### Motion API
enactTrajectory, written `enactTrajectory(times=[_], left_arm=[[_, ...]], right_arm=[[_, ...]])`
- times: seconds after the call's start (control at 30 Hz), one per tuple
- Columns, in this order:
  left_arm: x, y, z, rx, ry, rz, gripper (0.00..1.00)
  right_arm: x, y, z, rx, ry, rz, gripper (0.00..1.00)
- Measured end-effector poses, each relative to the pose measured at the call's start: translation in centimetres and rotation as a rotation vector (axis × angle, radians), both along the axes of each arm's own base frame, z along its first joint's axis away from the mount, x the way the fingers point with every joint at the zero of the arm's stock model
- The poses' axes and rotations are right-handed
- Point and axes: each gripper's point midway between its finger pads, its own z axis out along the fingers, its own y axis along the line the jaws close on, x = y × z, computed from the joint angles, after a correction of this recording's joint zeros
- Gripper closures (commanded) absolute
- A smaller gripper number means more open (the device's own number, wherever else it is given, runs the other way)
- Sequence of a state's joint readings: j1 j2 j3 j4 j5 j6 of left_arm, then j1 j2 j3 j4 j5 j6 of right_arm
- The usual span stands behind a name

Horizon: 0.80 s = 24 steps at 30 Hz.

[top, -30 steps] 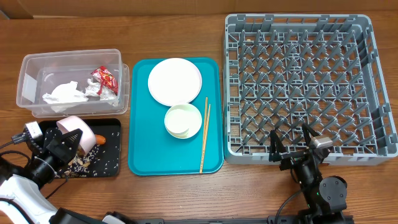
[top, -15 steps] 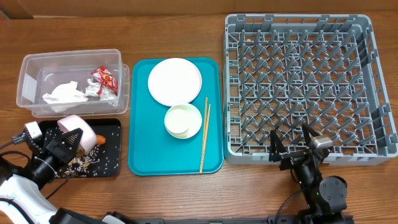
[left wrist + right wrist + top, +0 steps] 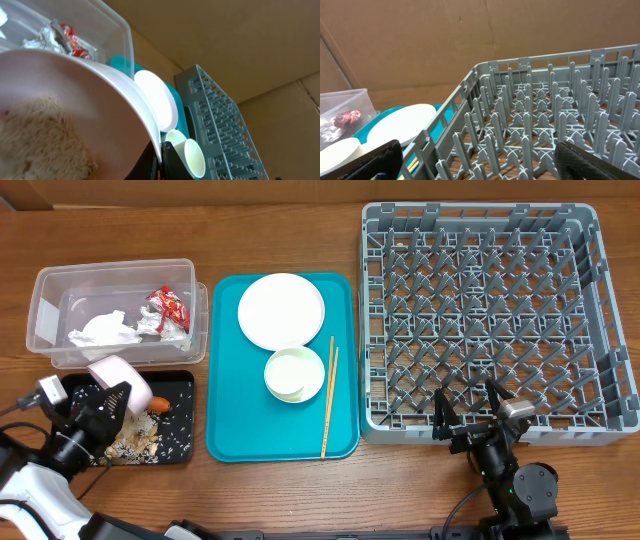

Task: Sort waste into correct bins and load items into the dishwasher
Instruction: 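Tilt the held bowl to pour rice scraps onto the black tray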

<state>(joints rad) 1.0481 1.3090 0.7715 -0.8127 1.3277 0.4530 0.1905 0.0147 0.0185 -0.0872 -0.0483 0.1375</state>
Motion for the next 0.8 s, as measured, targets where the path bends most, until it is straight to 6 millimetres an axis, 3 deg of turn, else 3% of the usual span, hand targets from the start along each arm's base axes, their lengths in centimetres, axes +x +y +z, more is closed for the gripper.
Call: enactTrajectory(times=[0.17,0.43,0.8], left_arm=[[-0.1,-0.6,-0.7,-0.015,-0.050,-0.010,0.96],[-0.1,-1.2,1.1,-0.089,-0.151,-0.037,0.96],[0.0,-1.0,1.1,-0.112,-0.139,-0.032,0.93]], right_arm=[[0.0,0.0,0.0,0.000,0.000,0.000,0.00],[0.0,0.0,0.0,0.000,0.000,0.000,0.00],[0.0,0.0,0.0,0.001,-0.001,0.000,0.00]])
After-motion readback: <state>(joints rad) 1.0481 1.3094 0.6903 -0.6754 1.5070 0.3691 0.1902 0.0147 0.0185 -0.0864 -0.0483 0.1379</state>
